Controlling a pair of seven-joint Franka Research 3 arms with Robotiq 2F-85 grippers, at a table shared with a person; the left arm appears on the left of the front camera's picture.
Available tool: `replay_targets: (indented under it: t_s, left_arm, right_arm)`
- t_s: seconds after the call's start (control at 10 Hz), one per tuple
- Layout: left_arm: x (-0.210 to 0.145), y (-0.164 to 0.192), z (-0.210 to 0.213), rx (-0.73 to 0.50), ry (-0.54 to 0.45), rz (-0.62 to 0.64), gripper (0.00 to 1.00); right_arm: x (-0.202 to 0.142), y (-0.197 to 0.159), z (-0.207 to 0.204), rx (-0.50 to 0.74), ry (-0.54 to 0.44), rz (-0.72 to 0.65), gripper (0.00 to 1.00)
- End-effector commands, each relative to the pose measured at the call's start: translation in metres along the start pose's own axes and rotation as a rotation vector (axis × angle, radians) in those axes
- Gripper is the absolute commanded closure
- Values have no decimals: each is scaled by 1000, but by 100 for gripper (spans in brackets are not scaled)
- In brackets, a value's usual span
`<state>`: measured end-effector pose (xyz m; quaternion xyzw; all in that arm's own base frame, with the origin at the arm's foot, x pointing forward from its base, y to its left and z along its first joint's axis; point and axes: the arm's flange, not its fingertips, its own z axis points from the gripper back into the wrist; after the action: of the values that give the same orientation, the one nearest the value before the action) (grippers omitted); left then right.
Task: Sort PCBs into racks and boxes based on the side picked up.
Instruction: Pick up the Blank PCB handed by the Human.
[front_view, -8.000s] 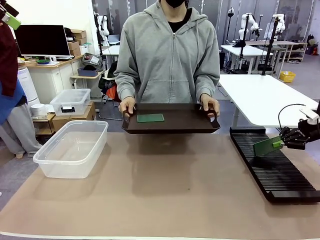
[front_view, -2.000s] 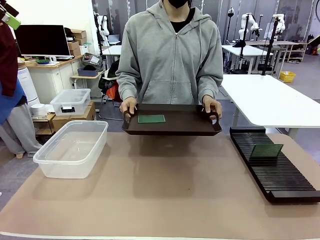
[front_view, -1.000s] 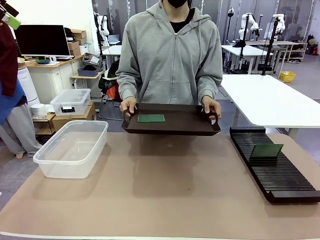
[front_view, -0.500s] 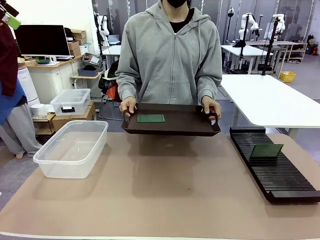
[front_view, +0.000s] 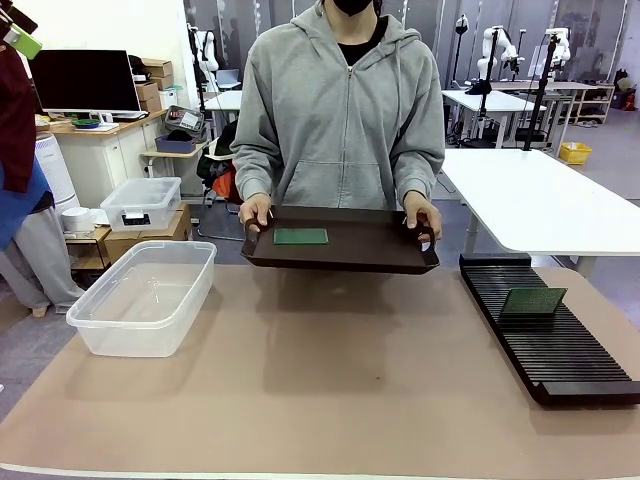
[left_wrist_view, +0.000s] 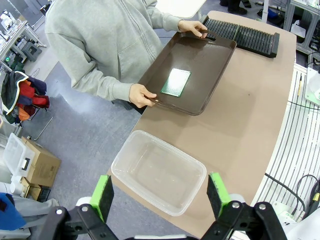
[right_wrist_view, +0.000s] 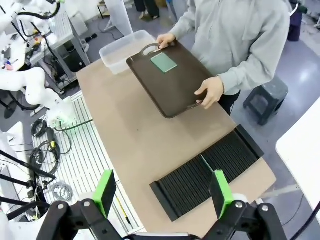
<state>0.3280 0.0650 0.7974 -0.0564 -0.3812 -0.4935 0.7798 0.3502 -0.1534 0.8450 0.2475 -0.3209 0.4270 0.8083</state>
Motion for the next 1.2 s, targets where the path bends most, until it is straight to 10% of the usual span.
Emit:
replay_targets:
  t_s: [0.0, 1.1]
  left_arm:
    - [-1, -1, 0, 1, 3, 0, 0]
    - [-1, -1, 0, 1, 3, 0, 0]
  right_arm:
    - [4, -4, -2, -44, -6, 3, 0]
    - [4, -14, 26, -226, 0, -41, 0]
